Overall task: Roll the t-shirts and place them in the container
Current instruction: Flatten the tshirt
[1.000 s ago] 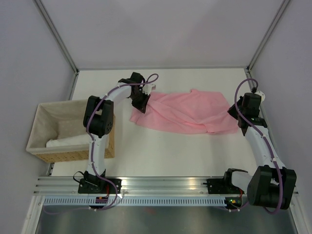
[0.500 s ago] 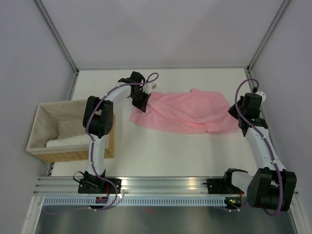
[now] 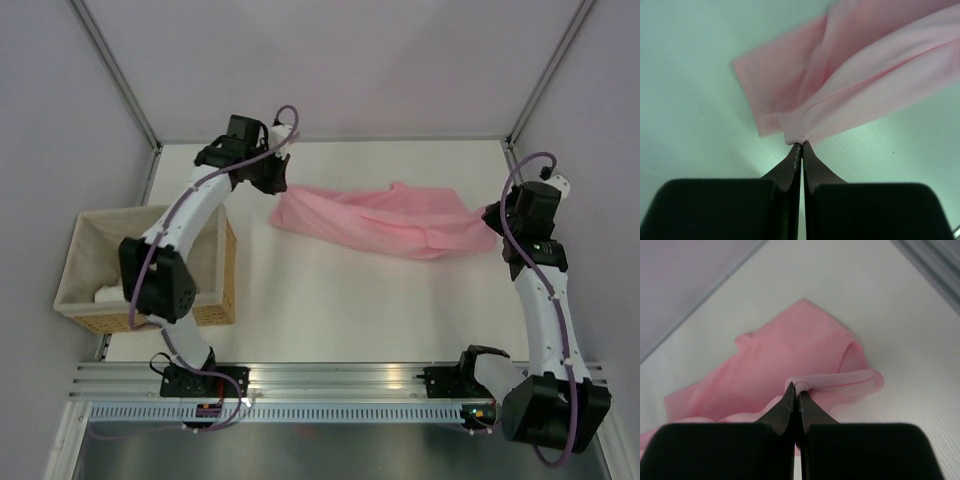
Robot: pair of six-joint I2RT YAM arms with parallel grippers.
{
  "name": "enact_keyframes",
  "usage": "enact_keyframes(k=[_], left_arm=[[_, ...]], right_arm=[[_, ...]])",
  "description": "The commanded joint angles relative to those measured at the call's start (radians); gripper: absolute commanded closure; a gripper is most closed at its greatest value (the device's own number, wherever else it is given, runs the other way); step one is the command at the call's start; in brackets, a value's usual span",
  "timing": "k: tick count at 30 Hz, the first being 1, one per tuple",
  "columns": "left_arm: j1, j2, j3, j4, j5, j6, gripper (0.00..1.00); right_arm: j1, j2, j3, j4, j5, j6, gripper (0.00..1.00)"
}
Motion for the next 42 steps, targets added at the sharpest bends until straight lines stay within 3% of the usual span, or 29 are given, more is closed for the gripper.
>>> enact_keyframes(k=[1, 8, 14, 22, 27, 30, 31, 35, 39, 42], left_arm=[[0.056, -0.243, 0.003, 0.050, 0.003, 0.019, 0.98], [0.110, -0.519, 0.026, 0.028, -0.091, 0.051, 0.98], [0.119, -0.575, 0.089, 0.016, -0.184, 0.080, 0.98], [0.140, -0.316, 0.228, 0.093, -0.261, 0.045, 0.98], [0.163, -0.129, 0.440, 0.093, -0.299, -0.018, 0.98], [0.174, -0.049, 0.583, 0.093, -0.325, -0.029, 0.98], [0.177, -0.041, 0.603, 0.097, -0.326, -0.035, 0.98], [0.185, -0.055, 0.643, 0.116, -0.310, -0.041, 0.98], [0.185, -0.096, 0.603, 0.122, -0.280, -0.026, 0.98], [0.185, -0.165, 0.467, 0.153, -0.209, -0.013, 0.98]], right_arm=[[-0.027, -0.098, 0.145, -0.030, -0.005, 0.003, 1.00], [-0.036, -0.184, 0.398, -0.108, -0.006, 0.021, 1.00], [-0.036, -0.187, 0.475, -0.105, -0.037, 0.036, 1.00], [-0.036, 0.113, 0.551, 0.057, -0.118, 0.128, 1.00], [-0.036, 0.392, 0.801, 0.088, -0.203, 0.197, 1.00], [-0.036, 0.516, 1.009, 0.013, -0.206, 0.205, 1.00], [-0.036, 0.540, 1.118, -0.008, -0.203, 0.196, 1.00], [-0.036, 0.584, 1.278, -0.032, -0.204, 0.173, 1.00], [-0.038, 0.519, 1.233, -0.003, -0.210, 0.159, 1.00], [-0.038, 0.396, 1.009, 0.082, -0.211, 0.158, 1.00]])
